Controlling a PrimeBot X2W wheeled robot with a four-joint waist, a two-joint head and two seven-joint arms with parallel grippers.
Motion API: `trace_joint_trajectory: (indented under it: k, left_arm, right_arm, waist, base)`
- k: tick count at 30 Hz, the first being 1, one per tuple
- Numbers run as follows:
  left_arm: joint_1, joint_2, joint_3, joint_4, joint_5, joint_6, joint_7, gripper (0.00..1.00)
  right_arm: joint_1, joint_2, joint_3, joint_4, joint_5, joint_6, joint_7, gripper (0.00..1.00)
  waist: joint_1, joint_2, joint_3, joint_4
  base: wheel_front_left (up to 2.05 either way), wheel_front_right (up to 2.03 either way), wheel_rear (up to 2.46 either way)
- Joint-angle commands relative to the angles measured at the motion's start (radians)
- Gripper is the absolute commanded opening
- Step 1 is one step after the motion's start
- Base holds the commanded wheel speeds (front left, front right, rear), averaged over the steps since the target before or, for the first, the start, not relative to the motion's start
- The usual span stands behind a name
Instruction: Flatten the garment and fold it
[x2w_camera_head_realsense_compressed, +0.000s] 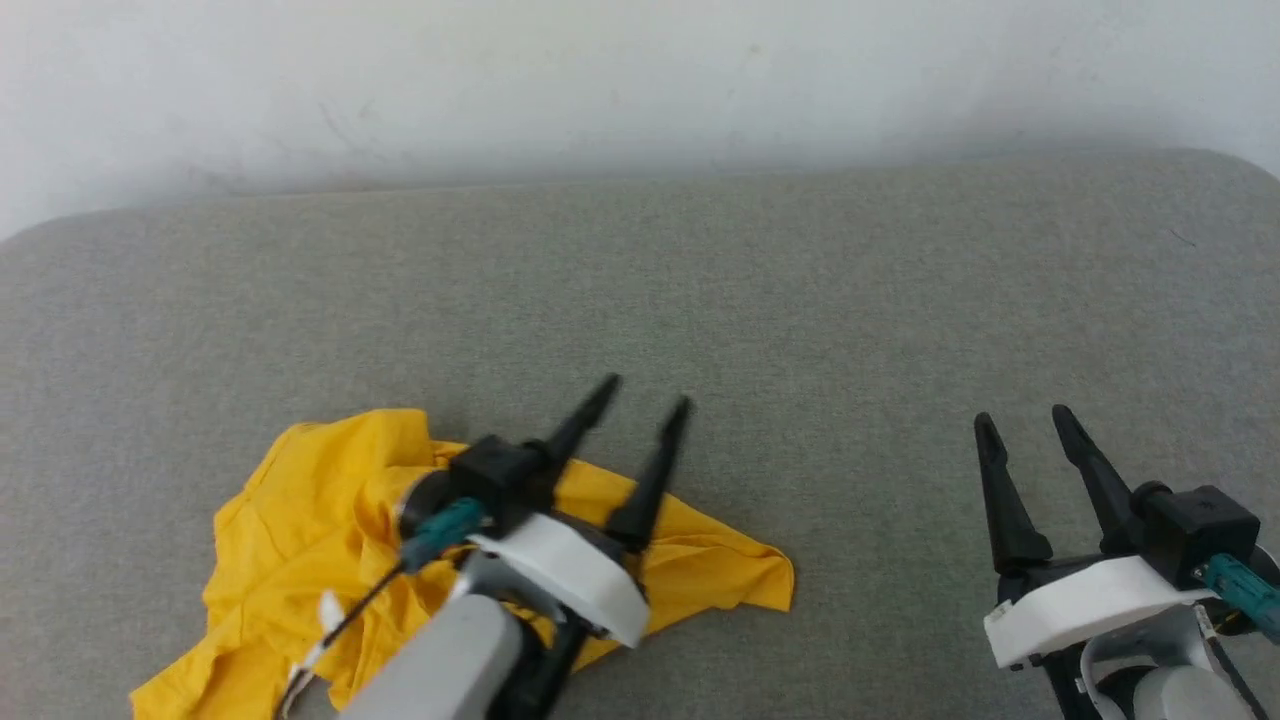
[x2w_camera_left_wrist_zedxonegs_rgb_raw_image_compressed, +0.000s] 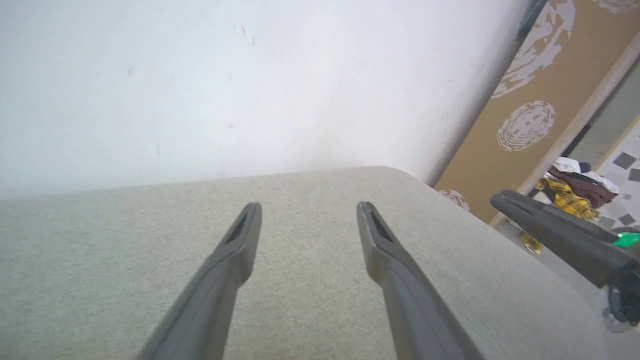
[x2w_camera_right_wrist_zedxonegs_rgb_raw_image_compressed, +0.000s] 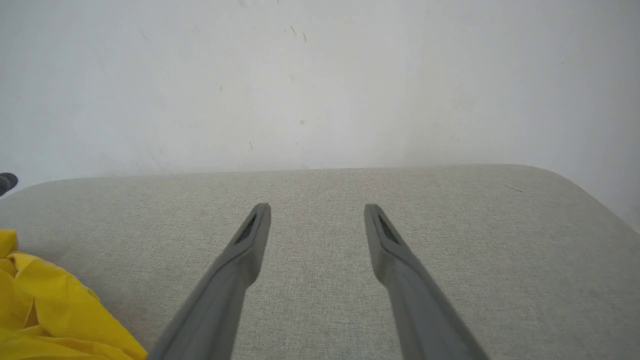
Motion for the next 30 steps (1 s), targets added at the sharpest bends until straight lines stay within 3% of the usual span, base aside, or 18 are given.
trace_joint_trajectory:
  k: [1, 10, 15, 20, 29, 30]
  left_arm:
    - [0.022, 0.024, 0.037, -0.014, 0.009, 0.026, -0.027, 1.0]
    - [0.146, 0.087, 0.344, -0.1, 0.045, 0.128, -0.066, 1.0]
    - [0.259, 0.102, 0.483, -0.131, 0.084, 0.154, -0.066, 1.0]
    - [0.334, 0.097, 0.545, -0.152, 0.104, 0.157, -0.066, 1.0]
    - [0.35, 0.058, 0.553, -0.156, 0.103, 0.134, -0.066, 1.0]
    - [0.35, 0.055, 0.555, -0.154, 0.103, 0.132, -0.066, 1.0]
  right_arm:
    - [0.001, 0.001, 0.004, -0.001, -0.009, -0.001, 0.007, 1.0]
    - [0.0, 0.001, 0.046, 0.015, -0.015, -0.001, 0.048, 1.0]
    - [-0.028, -0.001, 0.143, 0.085, -0.011, -0.001, 0.195, 1.0]
    - [-0.095, -0.041, 0.27, 0.182, 0.078, -0.001, 0.383, 1.0]
    - [-0.197, -0.104, 0.428, 0.421, 0.27, -0.001, 0.637, 1.0]
    - [-0.197, -0.107, 0.443, 0.434, 0.289, -0.001, 0.665, 0.6]
  waist:
    - [0.0, 0.0, -0.019, 0.023]
    - [0.0, 0.0, -0.035, 0.04]
    - [0.0, 0.0, -0.043, 0.058]
    - [0.0, 0.0, -0.04, 0.103]
    - [0.0, 0.0, -0.038, 0.187]
    - [0.0, 0.0, -0.039, 0.189]
  base:
    - [0.0, 0.0, 0.0]
    - [0.0, 0.0, 0.0]
    - [0.0, 0.0, 0.0]
    - [0.0, 0.0, 0.0]
    - [0.0, 0.0, 0.0]
    - [0.0, 0.0, 0.0]
